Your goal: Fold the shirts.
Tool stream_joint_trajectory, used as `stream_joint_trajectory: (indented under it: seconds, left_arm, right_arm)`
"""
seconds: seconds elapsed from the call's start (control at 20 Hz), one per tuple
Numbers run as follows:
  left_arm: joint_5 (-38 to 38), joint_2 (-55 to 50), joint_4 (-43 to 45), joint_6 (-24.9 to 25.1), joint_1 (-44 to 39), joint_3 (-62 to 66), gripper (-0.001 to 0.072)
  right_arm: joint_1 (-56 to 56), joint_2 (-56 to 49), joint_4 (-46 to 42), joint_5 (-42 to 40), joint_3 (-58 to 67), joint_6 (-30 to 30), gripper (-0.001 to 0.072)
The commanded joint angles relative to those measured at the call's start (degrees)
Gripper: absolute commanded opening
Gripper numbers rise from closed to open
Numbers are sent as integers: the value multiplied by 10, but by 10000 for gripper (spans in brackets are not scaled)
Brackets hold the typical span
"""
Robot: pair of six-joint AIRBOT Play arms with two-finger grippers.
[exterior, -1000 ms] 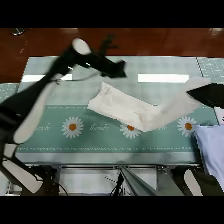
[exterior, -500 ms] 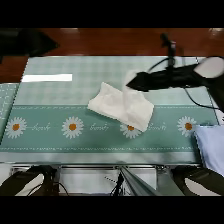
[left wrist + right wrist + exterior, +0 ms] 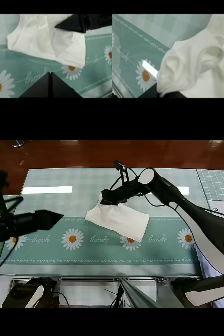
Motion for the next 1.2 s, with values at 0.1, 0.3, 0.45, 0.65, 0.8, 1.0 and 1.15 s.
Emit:
stream_joint_trajectory:
  seconds: [0.1,0.3,0.45,0.65,0.8,1.0,1.15]
  left_arm:
    - [56,15,-1,-13,0,-68,32]
    - [71,14,-6,-12,0,-68,31]
    - [78,14,-6,-10,0,-68,32]
    - [93,14,-6,0,0,-68,31]
    - [106,14,-6,0,0,-68,31]
    - [113,14,-18,-2,0,-68,31]
    - [113,14,-21,-2,0,-68,31]
  right_arm:
    - [-34,-16,-9,71,47,-17,622]
    - [-190,88,-75,256,84,-1,621]
    - [-283,245,-274,294,-27,36,621]
    - [-353,473,-275,118,-397,158,621]
    - [-343,501,-101,16,-575,137,621]
    - [-325,393,18,-37,-586,40,621]
    - [-325,284,100,-3,-556,-49,621]
